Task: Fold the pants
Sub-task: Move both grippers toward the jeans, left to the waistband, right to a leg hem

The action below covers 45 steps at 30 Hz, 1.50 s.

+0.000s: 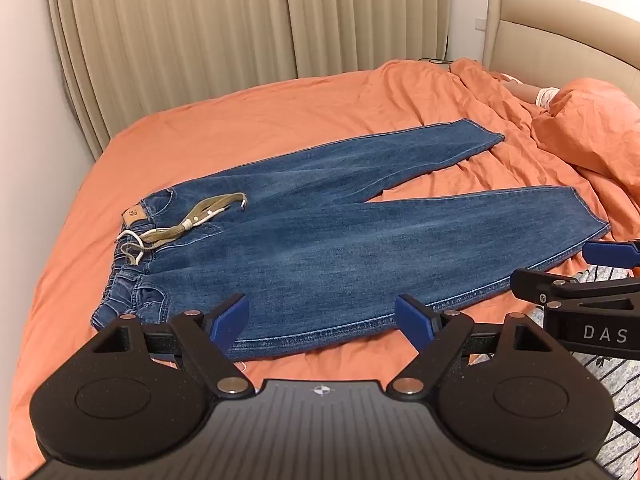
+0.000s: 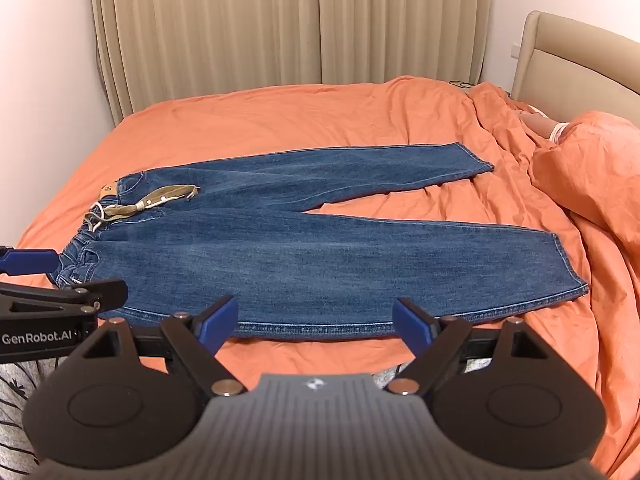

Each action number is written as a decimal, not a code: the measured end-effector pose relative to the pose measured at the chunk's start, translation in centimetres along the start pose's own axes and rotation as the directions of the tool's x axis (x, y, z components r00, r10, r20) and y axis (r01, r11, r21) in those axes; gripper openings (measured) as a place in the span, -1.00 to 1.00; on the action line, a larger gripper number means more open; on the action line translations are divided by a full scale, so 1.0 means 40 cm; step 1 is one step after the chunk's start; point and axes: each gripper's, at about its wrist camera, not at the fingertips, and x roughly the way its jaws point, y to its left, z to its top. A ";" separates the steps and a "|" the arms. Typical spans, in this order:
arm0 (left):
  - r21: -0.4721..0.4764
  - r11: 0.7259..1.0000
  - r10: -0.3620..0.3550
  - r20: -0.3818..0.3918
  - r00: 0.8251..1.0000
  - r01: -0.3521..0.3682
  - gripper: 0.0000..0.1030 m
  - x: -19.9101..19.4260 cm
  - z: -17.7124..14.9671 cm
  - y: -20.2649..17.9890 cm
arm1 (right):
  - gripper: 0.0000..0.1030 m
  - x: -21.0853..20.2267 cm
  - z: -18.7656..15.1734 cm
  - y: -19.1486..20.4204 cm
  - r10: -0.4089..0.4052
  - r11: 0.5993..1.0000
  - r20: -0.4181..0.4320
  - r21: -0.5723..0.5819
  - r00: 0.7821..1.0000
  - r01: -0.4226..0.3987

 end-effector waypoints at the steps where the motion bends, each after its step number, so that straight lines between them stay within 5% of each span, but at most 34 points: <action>1: 0.001 1.000 0.000 -0.001 1.000 0.000 0.87 0.000 0.000 0.000 | 0.57 0.000 0.000 0.001 0.001 1.000 -0.001 0.000 1.000 -0.001; 29: -0.024 0.999 -0.038 -0.010 0.999 0.038 0.78 0.000 0.004 0.023 | 0.57 0.014 0.008 -0.001 0.035 0.999 -0.032 0.010 0.999 -0.035; 39: -0.032 0.996 -0.088 0.018 0.996 0.089 0.57 -0.043 0.116 0.261 | 0.57 0.032 0.042 -0.139 0.077 0.996 0.059 0.033 0.995 -0.079; 45: 0.116 0.993 0.037 -0.017 0.999 -0.034 0.13 0.043 0.138 0.374 | 0.56 0.102 0.065 -0.247 0.107 0.992 0.015 0.070 0.994 -0.108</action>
